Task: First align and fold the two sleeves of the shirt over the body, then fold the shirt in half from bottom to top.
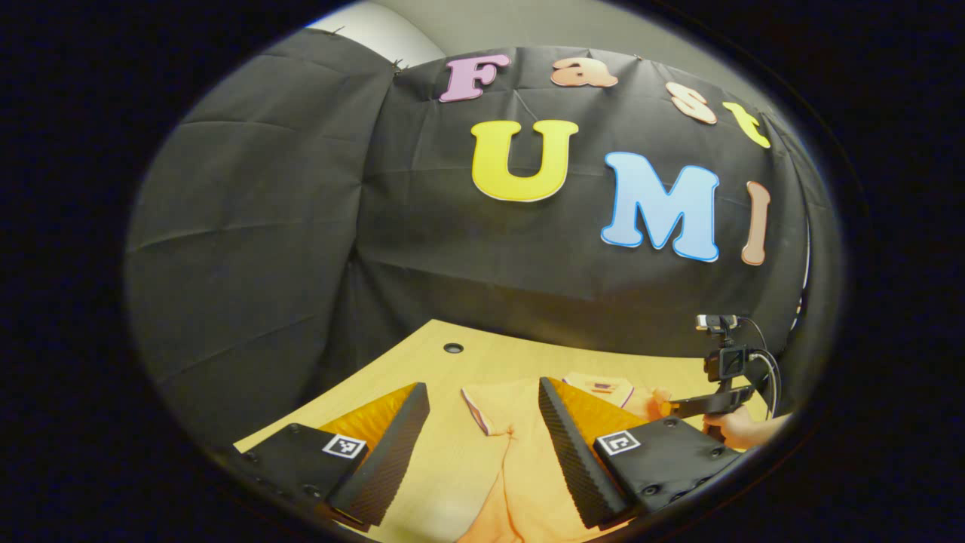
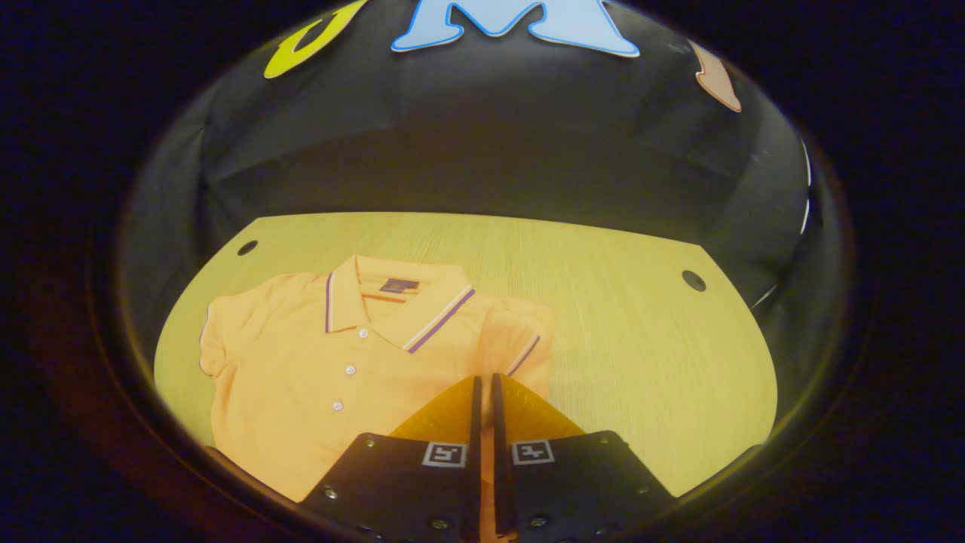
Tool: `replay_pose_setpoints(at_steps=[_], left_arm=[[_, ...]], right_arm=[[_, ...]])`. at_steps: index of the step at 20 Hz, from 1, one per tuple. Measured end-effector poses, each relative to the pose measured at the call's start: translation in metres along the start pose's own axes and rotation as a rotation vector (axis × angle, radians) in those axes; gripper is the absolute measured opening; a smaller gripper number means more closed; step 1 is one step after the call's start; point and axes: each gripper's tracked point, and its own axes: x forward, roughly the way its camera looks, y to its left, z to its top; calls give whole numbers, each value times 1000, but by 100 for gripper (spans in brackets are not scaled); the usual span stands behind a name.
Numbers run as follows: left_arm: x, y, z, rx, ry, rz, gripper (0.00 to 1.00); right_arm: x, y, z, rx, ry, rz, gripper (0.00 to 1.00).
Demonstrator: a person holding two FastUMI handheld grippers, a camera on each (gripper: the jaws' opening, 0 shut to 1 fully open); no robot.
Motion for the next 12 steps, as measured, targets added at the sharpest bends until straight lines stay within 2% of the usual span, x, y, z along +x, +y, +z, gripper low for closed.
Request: replay_pose_setpoints(at_steps=[2,3,4,7,8,9,10,11,12], left_arm=[[0,2,1,-6,1,3,94],[1,1,1,-7,2,1,94],[2,0,1,-8,2,-2,94],[8,-7,-1,-7,8,-20,94],[10,-11,-2,-7,9,-29,94],[13,-14,-3,-6,12,-40,94],[17,-17,-4,-5,15,-54,94],[21,-21,-5,-3,19,-67,94],[27,-23,-6,0,23,-80,94]], right_arm=[[-2,3,-1,4,1,13,10],[-4,4,0,3,-1,15,17],[-7,5,1,0,-7,18,17],[-18,11,7,-19,-37,36,39],[-25,13,11,-20,-50,44,49],[-30,15,13,-16,-62,49,65],[-38,18,16,-11,-76,56,71],[-46,20,18,-2,-90,57,86],[-55,21,22,6,-107,54,92]])
